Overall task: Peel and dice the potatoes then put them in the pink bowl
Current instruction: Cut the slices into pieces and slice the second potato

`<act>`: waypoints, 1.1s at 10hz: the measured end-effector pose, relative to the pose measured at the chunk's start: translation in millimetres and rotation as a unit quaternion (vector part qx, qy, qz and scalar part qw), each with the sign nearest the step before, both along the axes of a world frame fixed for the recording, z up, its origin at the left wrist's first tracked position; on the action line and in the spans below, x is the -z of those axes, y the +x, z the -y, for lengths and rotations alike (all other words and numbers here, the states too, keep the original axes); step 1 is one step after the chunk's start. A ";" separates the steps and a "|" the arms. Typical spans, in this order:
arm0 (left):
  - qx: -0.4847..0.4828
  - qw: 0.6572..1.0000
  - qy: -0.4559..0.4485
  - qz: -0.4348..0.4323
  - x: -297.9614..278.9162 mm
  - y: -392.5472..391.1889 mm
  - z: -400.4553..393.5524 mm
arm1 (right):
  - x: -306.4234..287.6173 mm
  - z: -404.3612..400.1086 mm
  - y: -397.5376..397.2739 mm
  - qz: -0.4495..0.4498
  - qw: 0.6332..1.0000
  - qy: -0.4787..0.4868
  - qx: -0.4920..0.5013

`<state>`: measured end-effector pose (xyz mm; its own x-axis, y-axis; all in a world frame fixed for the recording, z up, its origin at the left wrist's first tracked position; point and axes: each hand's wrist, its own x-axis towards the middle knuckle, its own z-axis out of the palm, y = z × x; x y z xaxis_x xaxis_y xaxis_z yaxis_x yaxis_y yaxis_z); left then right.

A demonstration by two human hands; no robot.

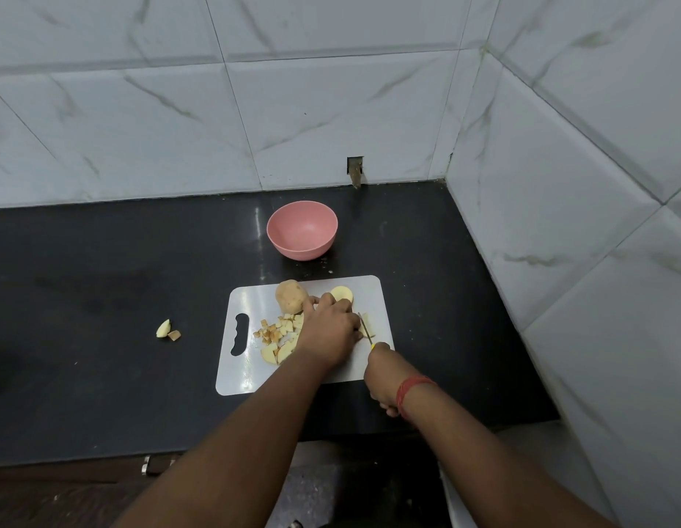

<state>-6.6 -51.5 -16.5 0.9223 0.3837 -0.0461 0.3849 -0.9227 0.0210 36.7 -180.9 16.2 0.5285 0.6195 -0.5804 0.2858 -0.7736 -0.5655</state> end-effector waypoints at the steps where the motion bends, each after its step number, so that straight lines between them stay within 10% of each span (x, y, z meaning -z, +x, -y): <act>1: 0.008 1.000 0.019 -0.014 -3.2 3.5 1.6 | 8.4 3.3 -6.1 -0.002 0.997 -0.076 -0.008; 2: 0.012 0.999 0.033 -0.021 -3.7 5.1 2.9 | 3.5 -1.1 -8.1 -0.034 0.989 -0.058 -0.135; 3: 0.011 0.999 0.028 -0.025 -3.7 5.4 2.1 | -8.1 25.4 -27.9 0.174 0.833 -0.269 -0.450; 4: 0.012 0.999 0.025 -0.032 -4.5 6.3 2.1 | -19.7 42.1 -25.1 0.161 0.883 -0.279 -0.341; 5: 0.022 0.999 0.021 -0.038 -9.1 8.4 -1.2 | -17.4 49.3 -16.2 -0.037 0.996 -0.065 0.052; 8: 0.139 0.987 -0.013 -0.079 -17.2 17.8 -14.1 | -36.3 37.1 14.5 -0.051 0.986 0.014 0.160; 11: 0.041 0.997 0.012 -0.058 -6.9 12.4 -8.3 | -32.9 40.9 12.1 -0.048 0.990 -0.008 0.132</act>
<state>5.8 -43.2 -9.6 0.9397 0.3092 -0.1461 0.3064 -0.9510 -0.0419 48.7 -221.9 49.1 0.6123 0.4575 -0.6449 0.0184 -0.8236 -0.5668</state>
